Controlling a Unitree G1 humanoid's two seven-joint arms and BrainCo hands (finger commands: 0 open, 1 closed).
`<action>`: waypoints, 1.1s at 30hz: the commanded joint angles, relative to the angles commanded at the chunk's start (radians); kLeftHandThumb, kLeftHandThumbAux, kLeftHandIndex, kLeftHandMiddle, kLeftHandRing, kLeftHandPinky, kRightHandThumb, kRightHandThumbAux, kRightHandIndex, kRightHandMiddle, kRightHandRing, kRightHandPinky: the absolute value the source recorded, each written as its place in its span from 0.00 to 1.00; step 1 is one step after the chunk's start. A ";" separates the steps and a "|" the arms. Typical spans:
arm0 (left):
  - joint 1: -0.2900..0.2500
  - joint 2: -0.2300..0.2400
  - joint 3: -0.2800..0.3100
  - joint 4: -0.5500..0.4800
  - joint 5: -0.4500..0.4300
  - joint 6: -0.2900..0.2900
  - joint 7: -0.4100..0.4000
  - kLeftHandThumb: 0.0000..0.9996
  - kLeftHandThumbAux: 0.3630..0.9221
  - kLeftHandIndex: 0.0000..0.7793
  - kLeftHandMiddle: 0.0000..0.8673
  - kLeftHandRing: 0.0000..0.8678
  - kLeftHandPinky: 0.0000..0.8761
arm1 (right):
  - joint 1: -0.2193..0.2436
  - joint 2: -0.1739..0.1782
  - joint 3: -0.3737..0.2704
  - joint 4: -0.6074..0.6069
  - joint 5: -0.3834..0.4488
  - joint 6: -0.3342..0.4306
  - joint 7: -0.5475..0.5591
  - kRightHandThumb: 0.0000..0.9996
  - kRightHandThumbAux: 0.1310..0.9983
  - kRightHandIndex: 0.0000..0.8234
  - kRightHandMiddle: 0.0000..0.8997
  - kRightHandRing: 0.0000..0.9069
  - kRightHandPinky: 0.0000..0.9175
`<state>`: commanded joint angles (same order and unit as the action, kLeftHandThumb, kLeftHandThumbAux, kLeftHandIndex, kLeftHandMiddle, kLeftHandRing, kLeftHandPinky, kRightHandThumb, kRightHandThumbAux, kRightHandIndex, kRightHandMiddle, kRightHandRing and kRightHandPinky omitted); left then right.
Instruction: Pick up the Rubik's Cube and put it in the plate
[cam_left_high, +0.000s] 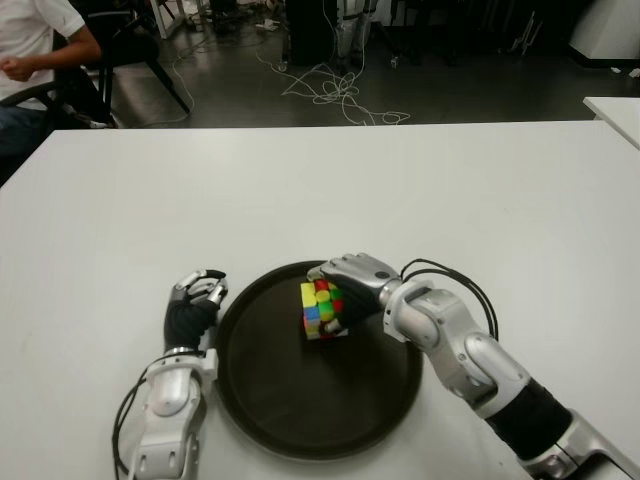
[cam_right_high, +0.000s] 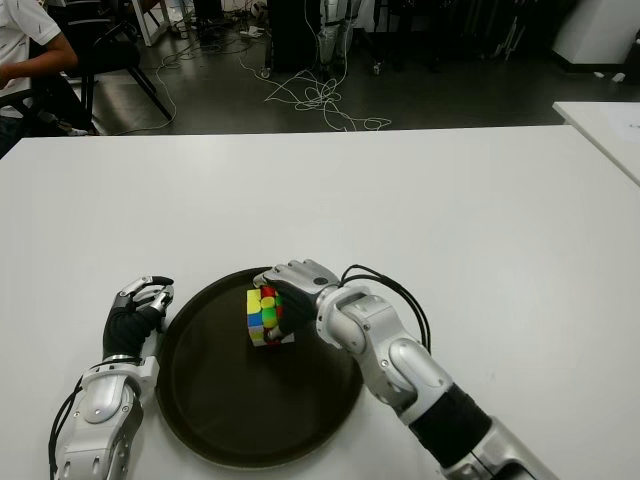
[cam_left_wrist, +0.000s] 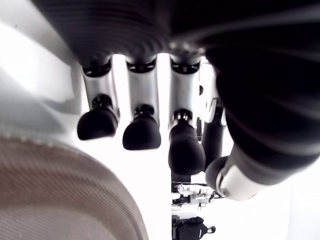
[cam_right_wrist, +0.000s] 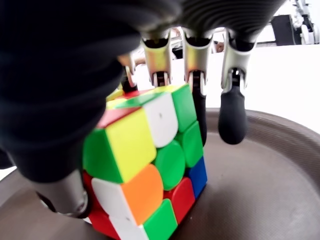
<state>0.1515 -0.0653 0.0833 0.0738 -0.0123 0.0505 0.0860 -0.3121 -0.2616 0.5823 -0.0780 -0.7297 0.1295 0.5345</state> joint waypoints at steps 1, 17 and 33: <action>0.000 0.000 0.000 -0.001 0.000 0.000 0.000 0.71 0.61 0.57 0.93 0.93 0.91 | 0.000 0.000 -0.005 -0.003 0.013 0.000 0.008 0.67 0.72 0.48 0.71 0.73 0.61; -0.004 -0.003 0.005 0.002 -0.006 0.009 0.002 0.71 0.61 0.57 0.92 0.93 0.90 | -0.060 -0.014 -0.036 0.013 0.160 0.029 0.164 0.01 0.85 0.08 0.13 0.07 0.02; 0.000 0.002 0.001 0.007 -0.004 0.002 -0.005 0.71 0.61 0.57 0.92 0.93 0.90 | -0.076 -0.030 -0.026 0.001 0.142 0.050 0.172 0.00 0.87 0.07 0.11 0.07 0.03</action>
<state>0.1519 -0.0633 0.0847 0.0807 -0.0159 0.0524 0.0805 -0.3886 -0.2914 0.5563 -0.0766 -0.5879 0.1795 0.7067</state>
